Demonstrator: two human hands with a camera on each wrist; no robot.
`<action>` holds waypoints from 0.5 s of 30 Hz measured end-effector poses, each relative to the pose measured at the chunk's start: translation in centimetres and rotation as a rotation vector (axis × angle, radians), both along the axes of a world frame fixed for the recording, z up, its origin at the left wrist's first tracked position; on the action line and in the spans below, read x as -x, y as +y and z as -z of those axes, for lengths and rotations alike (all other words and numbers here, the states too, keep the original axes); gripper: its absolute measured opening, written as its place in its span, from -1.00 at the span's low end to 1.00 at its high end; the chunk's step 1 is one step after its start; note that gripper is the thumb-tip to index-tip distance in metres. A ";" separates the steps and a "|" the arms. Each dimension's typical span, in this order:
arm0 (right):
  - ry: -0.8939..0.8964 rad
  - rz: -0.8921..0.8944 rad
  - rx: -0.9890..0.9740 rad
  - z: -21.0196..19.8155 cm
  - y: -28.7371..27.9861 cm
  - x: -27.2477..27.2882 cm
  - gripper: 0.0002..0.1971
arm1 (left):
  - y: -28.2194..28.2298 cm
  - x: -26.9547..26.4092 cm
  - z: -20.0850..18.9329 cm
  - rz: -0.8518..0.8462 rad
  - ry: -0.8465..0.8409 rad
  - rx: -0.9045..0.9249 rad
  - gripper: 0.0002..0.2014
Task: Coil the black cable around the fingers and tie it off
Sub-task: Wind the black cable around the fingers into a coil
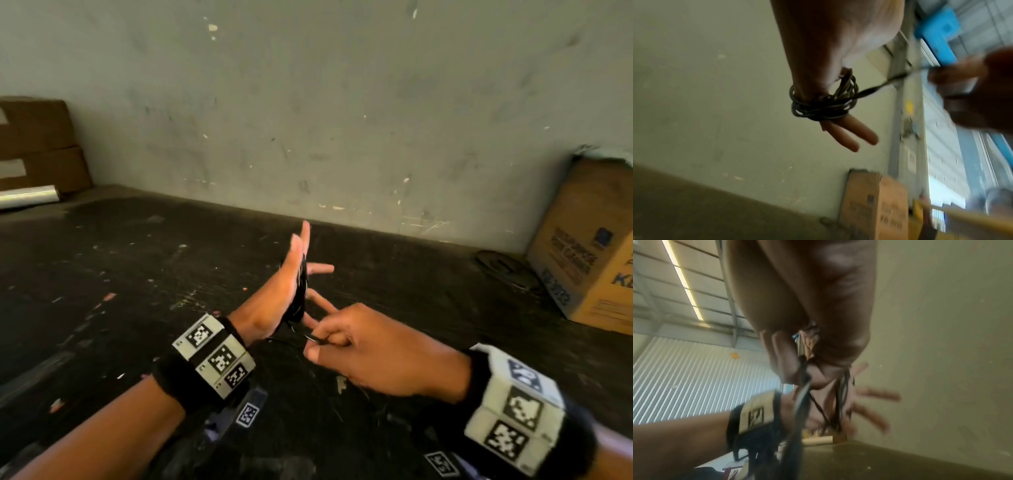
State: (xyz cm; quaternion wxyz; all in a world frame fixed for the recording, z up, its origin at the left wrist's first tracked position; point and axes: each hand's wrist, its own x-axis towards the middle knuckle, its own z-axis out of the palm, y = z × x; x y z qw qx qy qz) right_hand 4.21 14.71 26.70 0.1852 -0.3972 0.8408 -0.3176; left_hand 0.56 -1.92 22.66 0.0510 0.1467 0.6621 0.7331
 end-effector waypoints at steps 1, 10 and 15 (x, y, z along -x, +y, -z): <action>0.079 -0.007 -0.017 -1.0 0.1 0.0 -0.79 | 0.1 -0.1 0.7 0.009 -0.002 0.065 0.10; 0.447 -0.072 -0.204 -8.7 1.9 4.9 -0.86 | 0.3 -2.4 2.3 0.446 -0.160 0.060 -0.01; 0.504 -0.098 -0.070 -10.1 2.3 6.8 -0.83 | 0.5 -3.0 1.6 0.563 -0.177 0.107 0.00</action>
